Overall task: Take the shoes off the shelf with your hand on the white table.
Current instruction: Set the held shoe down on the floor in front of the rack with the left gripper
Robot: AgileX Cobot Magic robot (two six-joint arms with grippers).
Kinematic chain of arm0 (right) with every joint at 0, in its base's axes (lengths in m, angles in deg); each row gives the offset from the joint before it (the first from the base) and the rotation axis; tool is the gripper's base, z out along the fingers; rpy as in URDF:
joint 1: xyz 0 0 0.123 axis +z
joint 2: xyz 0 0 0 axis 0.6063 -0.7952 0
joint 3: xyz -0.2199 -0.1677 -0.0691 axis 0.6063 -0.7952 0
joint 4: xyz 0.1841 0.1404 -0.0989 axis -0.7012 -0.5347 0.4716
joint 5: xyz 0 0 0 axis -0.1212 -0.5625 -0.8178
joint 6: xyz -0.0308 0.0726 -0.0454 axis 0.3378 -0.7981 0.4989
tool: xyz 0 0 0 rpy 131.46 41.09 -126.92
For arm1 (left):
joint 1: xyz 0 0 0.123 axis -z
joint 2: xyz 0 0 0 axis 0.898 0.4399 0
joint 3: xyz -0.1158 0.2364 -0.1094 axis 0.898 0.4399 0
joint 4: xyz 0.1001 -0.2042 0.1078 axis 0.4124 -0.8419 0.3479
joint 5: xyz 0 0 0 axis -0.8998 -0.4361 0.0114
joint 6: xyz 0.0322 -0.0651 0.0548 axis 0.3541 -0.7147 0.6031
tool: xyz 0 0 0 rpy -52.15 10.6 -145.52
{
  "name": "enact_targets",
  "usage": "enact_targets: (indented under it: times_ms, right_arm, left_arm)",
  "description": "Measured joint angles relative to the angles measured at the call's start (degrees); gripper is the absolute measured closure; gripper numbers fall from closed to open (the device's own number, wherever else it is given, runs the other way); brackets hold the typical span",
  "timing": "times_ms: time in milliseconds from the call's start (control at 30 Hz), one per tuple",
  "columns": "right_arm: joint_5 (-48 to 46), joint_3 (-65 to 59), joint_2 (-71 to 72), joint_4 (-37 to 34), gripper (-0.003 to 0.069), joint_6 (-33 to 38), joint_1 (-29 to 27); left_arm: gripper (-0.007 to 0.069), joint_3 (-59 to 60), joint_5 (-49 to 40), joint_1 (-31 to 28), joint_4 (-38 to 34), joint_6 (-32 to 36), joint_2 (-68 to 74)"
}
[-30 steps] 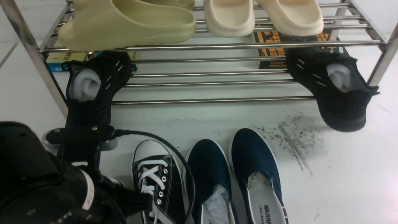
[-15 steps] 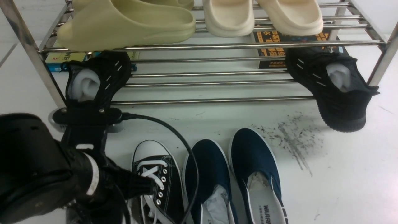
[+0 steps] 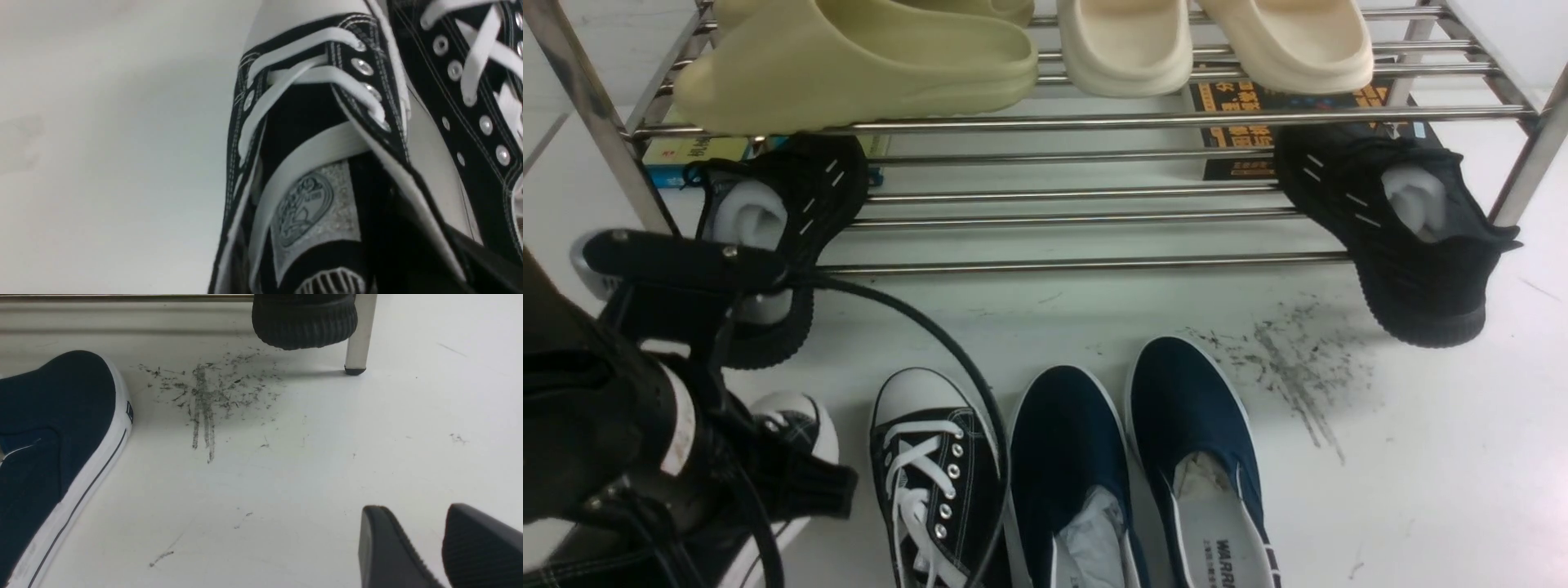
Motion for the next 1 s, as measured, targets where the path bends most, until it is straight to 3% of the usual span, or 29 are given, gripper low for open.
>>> enact_targets:
  times_ms: [467, 1000]
  right_arm:
    - [0.0, 0.0, 0.0, 0.0, 0.0419, 0.0, 0.0]
    - [0.0, 0.0, 0.0, 0.0, 0.0419, 0.0, 0.0]
  left_arm:
    - [0.0603, 6.33, 8.88, 0.0, 4.99, -10.68, 0.32]
    - [0.0603, 6.43, 17.56, 0.07, 7.74, -15.86, 11.85]
